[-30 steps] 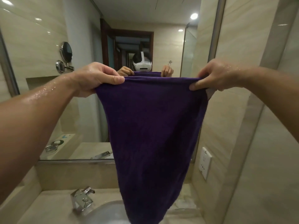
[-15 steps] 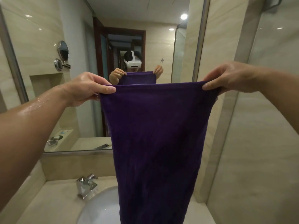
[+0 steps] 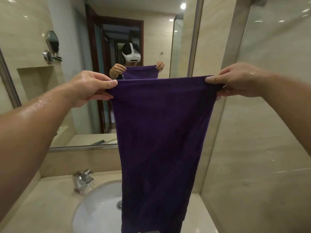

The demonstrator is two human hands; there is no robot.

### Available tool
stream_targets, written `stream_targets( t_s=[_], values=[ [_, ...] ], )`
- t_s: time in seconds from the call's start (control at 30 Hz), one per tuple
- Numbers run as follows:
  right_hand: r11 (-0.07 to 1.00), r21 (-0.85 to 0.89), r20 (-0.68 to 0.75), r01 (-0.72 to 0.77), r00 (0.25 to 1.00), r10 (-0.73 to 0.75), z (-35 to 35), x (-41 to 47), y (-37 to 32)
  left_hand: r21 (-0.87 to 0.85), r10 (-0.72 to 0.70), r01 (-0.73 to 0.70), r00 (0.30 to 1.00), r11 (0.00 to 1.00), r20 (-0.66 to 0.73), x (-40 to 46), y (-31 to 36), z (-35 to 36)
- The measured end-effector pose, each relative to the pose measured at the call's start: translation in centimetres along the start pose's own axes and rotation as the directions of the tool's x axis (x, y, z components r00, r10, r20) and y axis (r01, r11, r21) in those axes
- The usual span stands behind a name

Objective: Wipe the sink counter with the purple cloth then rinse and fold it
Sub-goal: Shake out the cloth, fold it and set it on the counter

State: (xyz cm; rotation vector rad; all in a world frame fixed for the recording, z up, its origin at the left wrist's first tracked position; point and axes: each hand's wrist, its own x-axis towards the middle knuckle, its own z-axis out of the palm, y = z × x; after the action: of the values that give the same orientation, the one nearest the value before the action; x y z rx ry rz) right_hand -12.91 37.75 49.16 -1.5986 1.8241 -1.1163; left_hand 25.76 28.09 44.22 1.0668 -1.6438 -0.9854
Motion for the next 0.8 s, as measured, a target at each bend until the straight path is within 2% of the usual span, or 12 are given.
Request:
stream_targets(
  t_s=[0.1,0.2,0.3,0.47,0.67,0.8],
  values=[
    [0.991,-0.131,-0.140,0.039,0.989,-0.057,-0.5,1.8,1.4,0.119,0.062,-0.051,0.994,0.992,-0.091,1.1,0.1,1.8],
    [0.978,-0.198,-0.168,0.061,0.981,-0.095,-0.7,4.6,2.6,0.202,0.079,-0.046,0.984,0.978,-0.161,2.2,0.1,4.0],
    [0.983,-0.170,-0.158,0.070,0.983,-0.097,-1.1,7.3,3.4,0.238,0.077,-0.023,0.973,0.971,-0.218,3.6,0.2,6.1],
    [0.991,-0.093,-0.272,0.095,0.955,-0.117,-2.4,10.5,4.1,0.254,0.122,-0.038,0.939,0.967,-0.322,5.3,2.0,9.0],
    [0.989,-0.078,-0.327,0.124,0.934,-0.143,-4.6,9.4,4.8,0.297,0.192,-0.098,0.933,0.950,-0.304,3.4,3.6,11.0],
    [0.993,-0.035,-0.283,0.111,0.952,-0.116,-5.4,6.3,5.6,0.324,0.174,-0.082,0.948,0.942,-0.267,-0.1,3.7,11.8]
  ],
)
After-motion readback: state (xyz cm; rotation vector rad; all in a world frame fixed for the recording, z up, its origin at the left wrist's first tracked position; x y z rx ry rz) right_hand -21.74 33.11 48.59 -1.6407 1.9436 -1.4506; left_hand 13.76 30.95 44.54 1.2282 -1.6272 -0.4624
